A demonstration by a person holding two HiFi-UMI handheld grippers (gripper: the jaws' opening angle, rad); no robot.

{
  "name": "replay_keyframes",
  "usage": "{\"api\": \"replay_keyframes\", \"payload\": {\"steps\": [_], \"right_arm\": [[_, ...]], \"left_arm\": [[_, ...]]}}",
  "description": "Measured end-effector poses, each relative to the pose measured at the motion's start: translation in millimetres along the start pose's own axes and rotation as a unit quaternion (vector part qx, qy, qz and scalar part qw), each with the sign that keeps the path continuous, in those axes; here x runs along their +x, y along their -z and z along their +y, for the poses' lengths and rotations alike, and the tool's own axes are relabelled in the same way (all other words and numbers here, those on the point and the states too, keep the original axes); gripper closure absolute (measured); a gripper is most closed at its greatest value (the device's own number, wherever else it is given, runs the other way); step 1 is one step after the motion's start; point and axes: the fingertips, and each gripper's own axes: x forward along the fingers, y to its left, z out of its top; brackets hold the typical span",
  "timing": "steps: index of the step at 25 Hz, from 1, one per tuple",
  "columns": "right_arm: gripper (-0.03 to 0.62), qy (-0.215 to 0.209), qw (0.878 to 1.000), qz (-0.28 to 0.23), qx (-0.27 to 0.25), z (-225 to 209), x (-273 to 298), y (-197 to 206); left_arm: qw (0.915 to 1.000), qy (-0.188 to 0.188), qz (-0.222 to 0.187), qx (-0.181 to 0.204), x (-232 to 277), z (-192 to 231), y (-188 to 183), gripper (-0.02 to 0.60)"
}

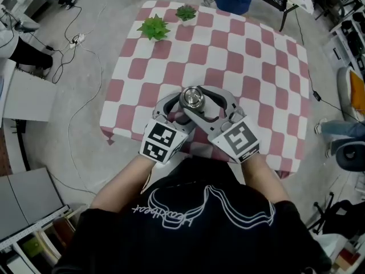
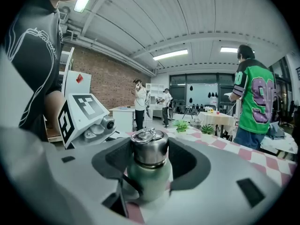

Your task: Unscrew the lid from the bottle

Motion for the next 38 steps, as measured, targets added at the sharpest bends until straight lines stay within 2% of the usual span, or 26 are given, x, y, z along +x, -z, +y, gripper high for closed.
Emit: {"api": "replay_keyframes", "payload": {"steps": [7,14,18,22,27,33,38], "right_arm": [[0.350,-0.024,1.000,0.008,-0.013,-0.5,0.8,0.8],[0.350,-0.084,0.996,0.027,-0.018,0.6,3.3,2.1],[0.350,-0.127,0.991,0.037,-0.031,2.5,5.8,1.8],[0.350,-0.174,0.982,0.048,-0.058,4.7,5.2,2.4],[0.350,-0.213,0.972,0.053,-0.079,4.7,4.7,2.9],[0.350,-0.232,0.968,0.047,-0.077,2.8,4.6,2.3],[0.350,-0.235,0.968,0.047,-0.074,3.1,5.4,2.5]], "left_arm": [[0.9994,0.029,-0.004,0.017,0.9,0.1,0.4,0.233],[0.9923,0.110,0.010,0.055,0.8,-0.3,2.6,0.233],[0.9815,0.170,0.022,0.085,-0.8,1.0,3.3,0.233],[0.9662,0.229,0.029,0.114,-2.1,0.2,4.4,0.233],[0.9468,0.284,0.048,0.144,-3.2,0.9,5.1,0.233],[0.9276,0.327,0.069,0.166,-3.2,1.0,4.4,0.233],[0.9222,0.339,0.077,0.169,-3.6,1.4,5.4,0.233]]}}
